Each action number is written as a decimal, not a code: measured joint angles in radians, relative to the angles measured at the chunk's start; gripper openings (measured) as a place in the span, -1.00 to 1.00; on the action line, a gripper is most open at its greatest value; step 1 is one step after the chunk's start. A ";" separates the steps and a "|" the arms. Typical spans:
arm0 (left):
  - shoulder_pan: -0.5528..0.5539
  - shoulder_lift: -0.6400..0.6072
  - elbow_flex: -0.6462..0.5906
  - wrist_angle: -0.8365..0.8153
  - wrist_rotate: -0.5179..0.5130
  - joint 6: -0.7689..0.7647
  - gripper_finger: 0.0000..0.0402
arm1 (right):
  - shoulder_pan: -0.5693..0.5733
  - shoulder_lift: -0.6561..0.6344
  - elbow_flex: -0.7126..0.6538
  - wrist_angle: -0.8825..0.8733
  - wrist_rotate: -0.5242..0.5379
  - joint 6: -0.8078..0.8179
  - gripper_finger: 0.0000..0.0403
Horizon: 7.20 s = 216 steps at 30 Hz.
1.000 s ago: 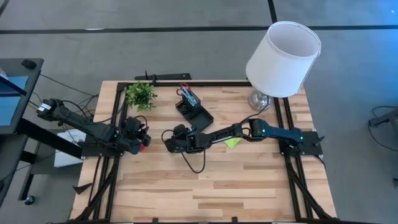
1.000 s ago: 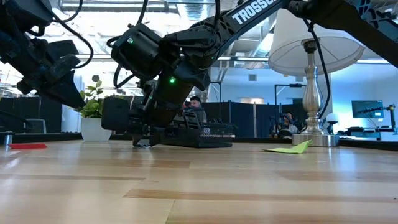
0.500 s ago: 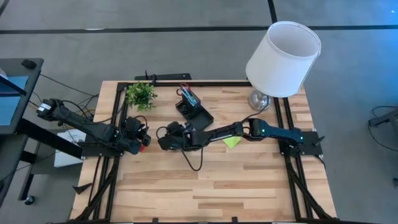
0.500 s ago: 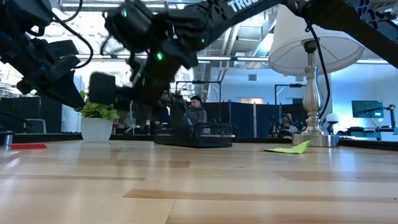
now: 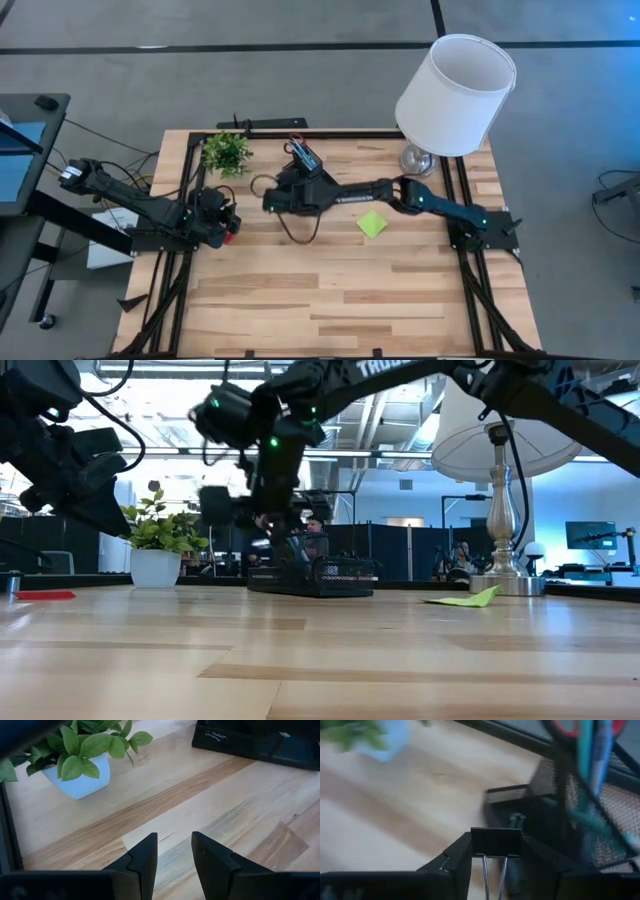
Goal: Pick and place office supplies into organizer
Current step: Put the black binder clip into the desk organizer, then put the orange eraser into the desk organizer, then put the red eraser into the desk organizer
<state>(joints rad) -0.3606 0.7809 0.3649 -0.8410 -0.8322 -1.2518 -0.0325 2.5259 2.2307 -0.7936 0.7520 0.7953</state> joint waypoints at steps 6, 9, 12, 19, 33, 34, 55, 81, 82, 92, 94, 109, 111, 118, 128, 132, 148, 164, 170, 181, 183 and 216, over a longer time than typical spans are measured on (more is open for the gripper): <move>0.000 0.000 0.000 0.000 0.000 -0.001 -0.42 | -0.059 0.000 0.000 -0.015 -0.018 -0.006 -0.26; 0.000 0.000 0.000 0.000 0.008 0.001 -0.42 | -0.063 0.000 0.000 -0.015 -0.022 -0.031 -0.30; 0.000 0.000 0.000 0.000 0.009 0.003 -0.42 | -0.063 0.000 0.000 -0.015 -0.025 -0.061 -0.32; 0.000 0.000 0.000 0.000 0.016 0.006 -0.42 | -0.063 0.000 0.000 -0.019 -0.018 -0.070 -0.23; 0.000 0.000 0.000 0.001 0.041 0.003 -0.42 | -0.067 -0.001 0.000 -0.110 -0.021 -0.121 -0.16; 0.000 0.000 0.000 0.001 0.042 0.003 -0.42 | -0.067 -0.001 0.000 -0.110 -0.021 -0.122 -0.13; 0.000 0.000 -0.105 0.056 0.147 -0.053 -0.42 | 0.035 -0.004 0.056 -0.045 -0.094 -0.305 -0.01; -0.478 -0.002 -0.106 0.056 0.173 -0.322 -0.47 | 0.353 -0.052 0.124 -0.740 0.094 0.064 -0.17; -0.485 -0.002 -0.106 0.051 0.170 -0.330 -0.48 | 0.369 -0.064 0.124 -0.779 0.133 0.103 -0.17; -0.489 0.000 -0.106 0.050 0.142 -0.343 -0.49 | 0.438 -0.391 -0.057 -0.776 0.233 -0.029 -0.30; -0.489 0.001 -0.106 0.050 0.141 -0.343 -0.49 | 0.436 -0.506 -0.139 -0.777 0.233 -0.005 -0.33; -0.488 0.107 -0.106 0.062 0.128 -0.365 -0.49 | 0.585 -0.971 -1.204 0.063 0.429 0.356 -0.40; -0.487 0.127 -0.106 0.079 0.136 -0.385 -0.49 | 0.600 -0.988 -1.251 0.177 0.428 0.317 -0.40; -0.486 0.181 -0.106 0.128 0.194 -0.389 -0.49 | 0.629 -0.982 -1.276 0.301 0.413 0.198 -0.40; -0.486 0.187 -0.106 0.127 0.229 -0.244 -0.47 | 0.626 -0.991 -1.276 0.338 0.394 0.133 -0.40; -0.486 0.187 -0.106 0.126 0.251 -0.208 -0.33 | 0.624 -0.990 -1.276 0.361 0.394 0.111 -0.40; -0.427 0.188 -0.107 0.075 0.224 -0.194 -0.01 | 0.606 -0.989 -1.276 0.362 0.386 0.111 -0.41; -0.386 0.188 -0.186 0.246 0.174 -0.197 -0.15 | 0.606 -0.989 -1.275 0.371 0.372 0.112 -0.41; -0.352 0.188 -0.187 0.248 0.191 -0.196 -0.27 | 0.606 -0.989 -1.275 0.380 0.372 0.111 -0.41; -0.284 0.188 -0.185 0.261 0.178 -0.234 -0.82 | 0.608 -0.989 -1.275 0.384 0.371 0.111 -0.41; -0.261 0.189 -0.173 0.265 0.151 -0.227 -0.87 | 0.604 -0.989 -1.275 0.384 0.371 0.111 -0.41; -0.026 0.190 -0.110 0.668 0.332 0.212 -0.51 | 0.582 -0.989 -1.275 0.385 0.370 0.086 -0.41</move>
<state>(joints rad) -0.3862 0.9710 0.2547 -0.1733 -0.5002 -1.0399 0.5491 1.5369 0.9554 -0.4088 1.1221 0.8810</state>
